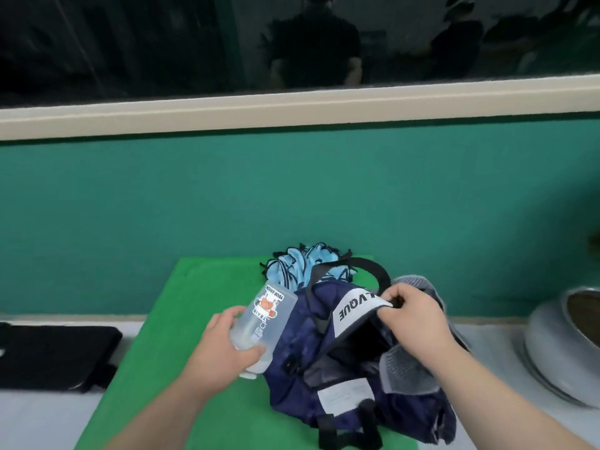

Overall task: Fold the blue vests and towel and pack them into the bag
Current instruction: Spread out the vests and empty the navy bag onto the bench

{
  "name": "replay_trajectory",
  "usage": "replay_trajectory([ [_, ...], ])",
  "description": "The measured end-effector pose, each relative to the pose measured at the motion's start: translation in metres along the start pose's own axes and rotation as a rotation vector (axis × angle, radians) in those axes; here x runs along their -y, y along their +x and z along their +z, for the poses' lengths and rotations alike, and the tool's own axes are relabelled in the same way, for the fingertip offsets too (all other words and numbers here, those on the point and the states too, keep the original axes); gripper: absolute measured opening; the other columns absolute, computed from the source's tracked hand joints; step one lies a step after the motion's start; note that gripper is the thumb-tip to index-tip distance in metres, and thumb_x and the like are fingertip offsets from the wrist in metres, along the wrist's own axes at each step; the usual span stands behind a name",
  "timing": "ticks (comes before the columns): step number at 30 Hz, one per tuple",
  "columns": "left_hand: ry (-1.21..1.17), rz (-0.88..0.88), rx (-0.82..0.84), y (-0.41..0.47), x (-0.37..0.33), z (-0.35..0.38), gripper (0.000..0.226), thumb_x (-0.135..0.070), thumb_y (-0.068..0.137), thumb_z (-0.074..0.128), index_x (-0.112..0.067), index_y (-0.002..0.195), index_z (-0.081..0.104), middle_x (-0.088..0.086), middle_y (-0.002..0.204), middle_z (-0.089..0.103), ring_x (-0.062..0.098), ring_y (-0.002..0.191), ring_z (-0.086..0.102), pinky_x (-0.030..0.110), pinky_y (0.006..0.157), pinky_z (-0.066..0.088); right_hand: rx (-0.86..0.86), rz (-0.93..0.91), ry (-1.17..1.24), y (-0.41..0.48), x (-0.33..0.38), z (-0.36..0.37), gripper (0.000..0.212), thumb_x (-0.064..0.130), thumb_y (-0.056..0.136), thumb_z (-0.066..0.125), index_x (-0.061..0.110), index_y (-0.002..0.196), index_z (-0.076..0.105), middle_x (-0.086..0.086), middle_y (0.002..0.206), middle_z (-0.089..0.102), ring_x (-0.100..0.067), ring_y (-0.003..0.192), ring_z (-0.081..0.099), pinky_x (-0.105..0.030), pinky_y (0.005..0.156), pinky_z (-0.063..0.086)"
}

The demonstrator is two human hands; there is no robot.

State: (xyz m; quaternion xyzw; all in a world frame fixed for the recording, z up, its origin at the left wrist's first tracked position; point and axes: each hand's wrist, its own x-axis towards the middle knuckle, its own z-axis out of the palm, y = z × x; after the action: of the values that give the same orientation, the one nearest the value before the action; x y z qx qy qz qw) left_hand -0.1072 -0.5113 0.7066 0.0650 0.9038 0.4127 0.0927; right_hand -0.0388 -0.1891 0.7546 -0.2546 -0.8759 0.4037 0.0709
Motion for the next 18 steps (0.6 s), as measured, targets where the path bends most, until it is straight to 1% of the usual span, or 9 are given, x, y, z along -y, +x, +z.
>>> replay_trajectory([
  [1,0.001,-0.018,-0.020,-0.006,0.006,-0.006,0.072,-0.028,0.071,0.087,-0.038,0.130,0.046,-0.015,0.120,0.047,0.000,0.100,0.057,0.013,0.069,0.049,0.017,-0.015,-0.006,0.001,0.006,0.007,0.008,0.020,0.076,0.071,0.025,0.075,0.064,0.008,0.062,0.069,-0.011,0.056,0.062,-0.027,0.059,0.047],
  [2,0.005,-0.032,-0.040,-0.011,0.011,-0.013,0.072,-0.029,0.071,0.087,-0.038,0.130,0.046,-0.016,0.119,0.047,-0.001,0.099,0.056,0.012,0.067,0.047,0.034,-0.033,-0.011,0.002,0.012,0.013,0.008,0.020,0.075,0.071,0.025,0.074,0.064,0.008,0.062,0.068,-0.012,0.056,0.062,-0.027,0.060,0.048],
  [6,-0.026,-0.077,-0.108,-0.022,0.034,-0.037,0.074,-0.032,0.071,0.086,-0.038,0.132,0.045,-0.017,0.119,0.047,0.000,0.100,0.057,0.019,0.078,0.048,0.095,-0.115,-0.045,0.011,0.047,0.041,0.007,0.020,0.075,0.070,0.025,0.074,0.065,0.009,0.064,0.068,-0.012,0.061,0.063,-0.025,0.059,0.045],
  [8,-0.040,-0.092,-0.131,-0.026,0.047,-0.049,0.074,-0.034,0.070,0.086,-0.039,0.132,0.045,-0.017,0.119,0.048,0.000,0.102,0.057,0.021,0.081,0.049,0.112,-0.156,-0.062,0.018,0.068,0.057,0.007,0.020,0.075,0.070,0.025,0.074,0.065,0.011,0.066,0.068,-0.010,0.062,0.062,-0.025,0.058,0.045],
  [12,-0.066,-0.103,-0.178,-0.031,0.078,-0.082,0.069,-0.033,0.072,0.085,-0.041,0.128,0.045,-0.018,0.119,0.047,-0.003,0.103,0.054,0.013,0.074,0.042,0.136,-0.238,-0.110,0.030,0.117,0.102,0.008,0.022,0.073,0.071,0.027,0.072,0.065,0.011,0.067,0.068,-0.009,0.065,0.062,-0.028,0.065,0.048],
  [16,-0.086,-0.120,-0.205,-0.022,0.120,-0.126,0.066,-0.035,0.072,0.083,-0.045,0.125,0.045,-0.019,0.118,0.047,-0.010,0.104,0.050,0.010,0.074,0.038,0.164,-0.319,-0.144,0.046,0.175,0.157,0.007,0.022,0.074,0.072,0.024,0.072,0.065,0.011,0.065,0.066,-0.006,0.062,0.058,-0.024,0.055,0.039],
  [18,-0.088,-0.129,-0.207,-0.012,0.145,-0.148,0.067,-0.037,0.071,0.082,-0.047,0.125,0.044,-0.021,0.119,0.046,-0.016,0.104,0.046,0.008,0.075,0.036,0.181,-0.349,-0.170,0.056,0.204,0.188,0.008,0.020,0.074,0.071,0.024,0.072,0.065,0.012,0.065,0.064,-0.007,0.061,0.056,-0.024,0.055,0.037],
])
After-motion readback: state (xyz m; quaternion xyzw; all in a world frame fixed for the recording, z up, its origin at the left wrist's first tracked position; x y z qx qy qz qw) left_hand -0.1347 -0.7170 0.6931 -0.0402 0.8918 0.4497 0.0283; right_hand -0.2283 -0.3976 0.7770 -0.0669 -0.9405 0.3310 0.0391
